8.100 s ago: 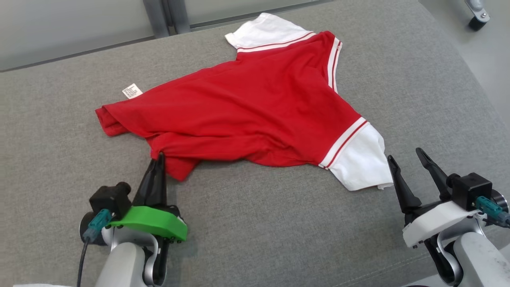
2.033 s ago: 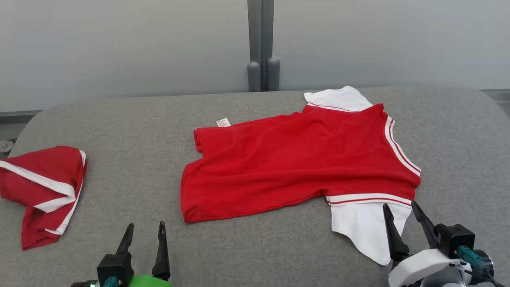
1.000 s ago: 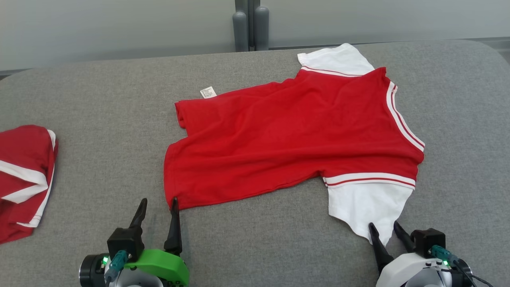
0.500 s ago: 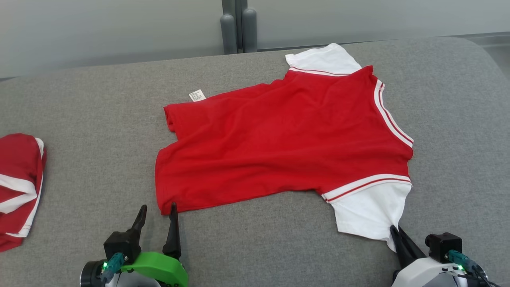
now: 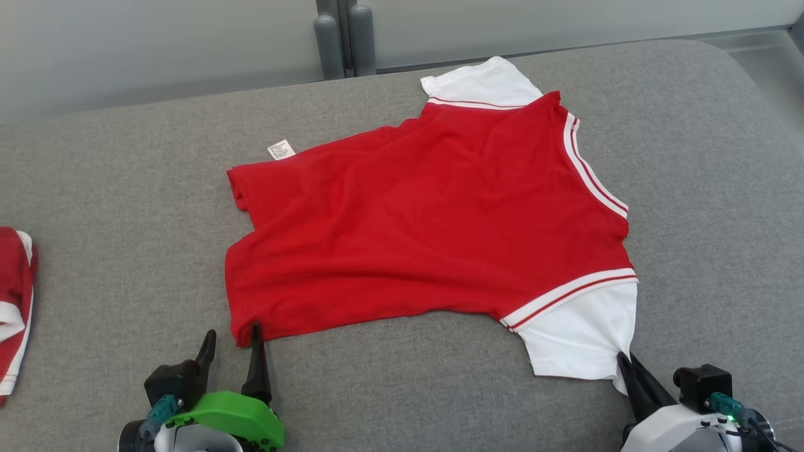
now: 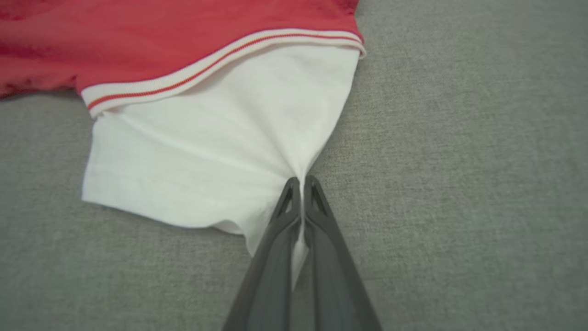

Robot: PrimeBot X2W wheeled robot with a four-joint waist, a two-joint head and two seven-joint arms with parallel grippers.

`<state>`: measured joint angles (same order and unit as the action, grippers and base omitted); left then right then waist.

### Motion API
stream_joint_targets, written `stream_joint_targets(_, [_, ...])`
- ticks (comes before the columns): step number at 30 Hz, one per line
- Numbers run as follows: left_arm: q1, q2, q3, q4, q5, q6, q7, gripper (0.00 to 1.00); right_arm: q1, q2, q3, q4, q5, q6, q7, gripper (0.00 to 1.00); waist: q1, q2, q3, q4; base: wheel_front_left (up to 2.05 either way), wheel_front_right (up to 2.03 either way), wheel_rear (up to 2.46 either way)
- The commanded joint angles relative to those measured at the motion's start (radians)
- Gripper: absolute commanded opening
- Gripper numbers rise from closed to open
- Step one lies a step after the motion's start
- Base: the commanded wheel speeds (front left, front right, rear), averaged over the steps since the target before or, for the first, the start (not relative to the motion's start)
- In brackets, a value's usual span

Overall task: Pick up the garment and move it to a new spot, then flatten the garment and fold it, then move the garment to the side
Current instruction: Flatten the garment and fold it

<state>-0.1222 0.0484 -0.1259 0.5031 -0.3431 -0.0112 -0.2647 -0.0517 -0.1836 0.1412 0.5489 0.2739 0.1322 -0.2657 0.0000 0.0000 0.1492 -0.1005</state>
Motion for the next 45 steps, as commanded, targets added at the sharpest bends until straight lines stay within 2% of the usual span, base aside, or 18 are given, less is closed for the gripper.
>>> stream_joint_targets(1, [-0.022, 0.004, 0.009, 0.015, -0.008, -0.001, 0.001, 1.0, -0.012, -0.01, 0.0, -0.004, 0.001, -0.003, 0.003, 0.0, 0.0, 0.0, 0.015, -0.014, 0.0, 0.0, 0.0])
stream_joint_targets(5, [-0.044, 0.004, 0.013, 0.041, -0.001, -0.015, 0.001, 1.0, -0.024, -0.013, 0.002, -0.016, 0.005, -0.003, 0.002, 0.0, 0.0, 0.0, 0.029, -0.025, 0.0, 0.0, 0.0])
stream_joint_targets(6, [-0.049, 0.004, 0.013, 0.049, -0.002, -0.019, 0.001, 0.71, -0.026, -0.012, 0.002, -0.018, 0.005, -0.003, 0.002, 0.0, 0.0, 0.0, 0.031, -0.027, 0.0, 0.0, 0.0])
stream_joint_targets(7, [-0.052, 0.004, 0.014, 0.056, -0.004, -0.025, 0.001, 0.29, -0.027, -0.011, 0.001, -0.02, 0.005, -0.003, 0.002, 0.0, 0.0, 0.0, 0.032, -0.028, 0.0, 0.0, 0.0])
stream_joint_targets(8, [-0.055, 0.004, 0.013, 0.064, -0.009, -0.03, 0.001, 0.0, -0.029, -0.008, 0.001, -0.021, 0.005, -0.003, 0.003, 0.0, 0.0, 0.0, 0.033, -0.03, 0.0, 0.0, 0.0])
stream_joint_targets(19, [-0.023, 0.005, 0.014, 0.08, -0.03, -0.061, 0.001, 0.0, -0.032, 0.009, -0.03, -0.05, 0.014, -0.002, 0.002, 0.0, 0.0, 0.0, -0.008, -0.012, 0.0, 0.0, 0.0])
stream_joint_targets(24, [-0.026, 0.004, 0.032, 0.007, 0.002, -0.089, 0.0, 0.0, -0.051, 0.024, -0.086, -0.143, 0.032, -0.002, 0.001, 0.0, 0.0, 0.0, -0.049, 0.004, 0.0, 0.0, 0.0])
stream_joint_targets(27, [-0.088, 0.016, 0.043, -0.012, 0.052, -0.106, 0.0, 0.0, -0.106, 0.006, -0.096, -0.201, 0.043, -0.002, 0.001, 0.0, 0.0, 0.0, -0.056, 0.014, 0.0, 0.0, 0.0])
stream_joint_targets(31, [-0.252, 0.064, -0.005, 0.027, 0.101, -0.118, 0.0, 0.0, -0.244, -0.031, -0.099, -0.222, 0.071, -0.002, 0.001, 0.0, 0.0, 0.0, -0.012, 0.033, 0.0, 0.0, 0.0])
stream_joint_targets(36, [-0.576, 0.158, -0.147, 0.121, 0.092, -0.12, 0.0, 0.0, -0.529, -0.099, -0.031, -0.195, 0.092, -0.002, 0.001, 0.0, 0.0, 0.0, 0.128, 0.046, 0.0, 0.0, 0.0])
stream_joint_targets(41, [-0.923, 0.218, -0.25, 0.195, 0.088, -0.12, 0.02, 0.0, -0.862, -0.149, 0.013, -0.093, 0.125, -0.002, 0.003, 0.0, 0.0, 0.0, 0.294, 0.059, 0.0, 0.0, 0.0])
stream_joint_targets(45, [-1.142, 0.256, -0.326, 0.276, 0.14, -0.12, 0.034, 0.0, -1.105, -0.18, 0.053, 0.007, 0.095, -0.002, 0.004, 0.0, 0.0, 0.0, 0.379, 0.064, 0.0, 0.0, 0.0])
